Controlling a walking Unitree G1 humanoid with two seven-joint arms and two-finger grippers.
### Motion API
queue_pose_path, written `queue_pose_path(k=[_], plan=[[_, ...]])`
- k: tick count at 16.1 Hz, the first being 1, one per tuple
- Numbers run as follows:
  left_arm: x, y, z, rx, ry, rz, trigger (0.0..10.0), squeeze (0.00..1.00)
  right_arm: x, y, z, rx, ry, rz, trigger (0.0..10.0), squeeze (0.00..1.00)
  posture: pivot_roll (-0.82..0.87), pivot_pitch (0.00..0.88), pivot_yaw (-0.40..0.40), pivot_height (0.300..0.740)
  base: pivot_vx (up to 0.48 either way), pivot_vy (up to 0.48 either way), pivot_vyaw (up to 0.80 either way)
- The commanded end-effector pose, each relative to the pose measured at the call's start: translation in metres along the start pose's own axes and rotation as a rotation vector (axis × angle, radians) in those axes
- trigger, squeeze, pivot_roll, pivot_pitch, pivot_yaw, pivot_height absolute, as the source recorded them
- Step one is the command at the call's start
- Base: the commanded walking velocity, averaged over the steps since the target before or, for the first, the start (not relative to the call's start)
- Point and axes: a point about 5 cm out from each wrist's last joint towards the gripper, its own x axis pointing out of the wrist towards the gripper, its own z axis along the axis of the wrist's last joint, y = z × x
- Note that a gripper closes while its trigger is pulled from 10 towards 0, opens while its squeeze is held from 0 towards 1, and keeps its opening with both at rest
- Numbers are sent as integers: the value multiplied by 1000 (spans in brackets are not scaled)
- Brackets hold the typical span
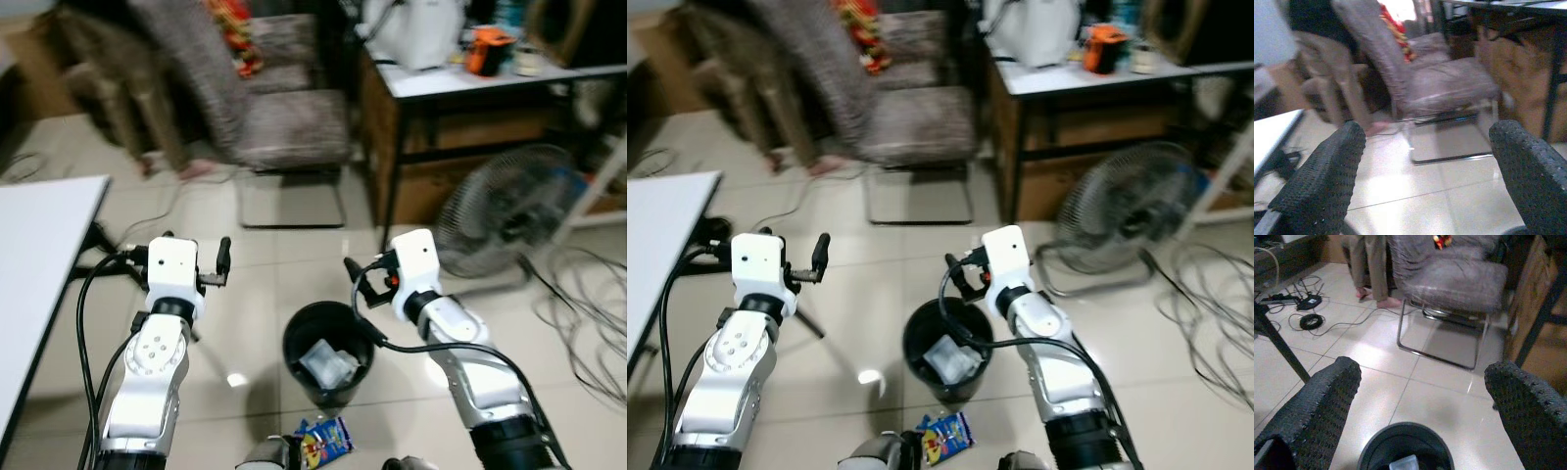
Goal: Picking trash to rubbish bin
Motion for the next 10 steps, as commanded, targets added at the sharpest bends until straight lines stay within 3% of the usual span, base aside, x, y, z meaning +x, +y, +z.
queue_pose_path(k=[1, 4, 10], plan=[[1, 5, 0, 22, 9, 29, 10000, 0, -1, 7, 2, -3, 4, 10, 10000, 0, -83, 92, 123, 740, 0, 0, 800], [1, 10, 0, 27, 18, 74, 10000, 0, 4, 16, 10, 7, -33, -5, 10000, 0, -86, 100, 113, 740, 0, 0, 800], [-4, 8, -3, 14, 39, 91, 10000, 0, 9, 16, 15, 17, -45, -51, 10000, 0, -84, 117, 94, 740, 0, 0, 800]])
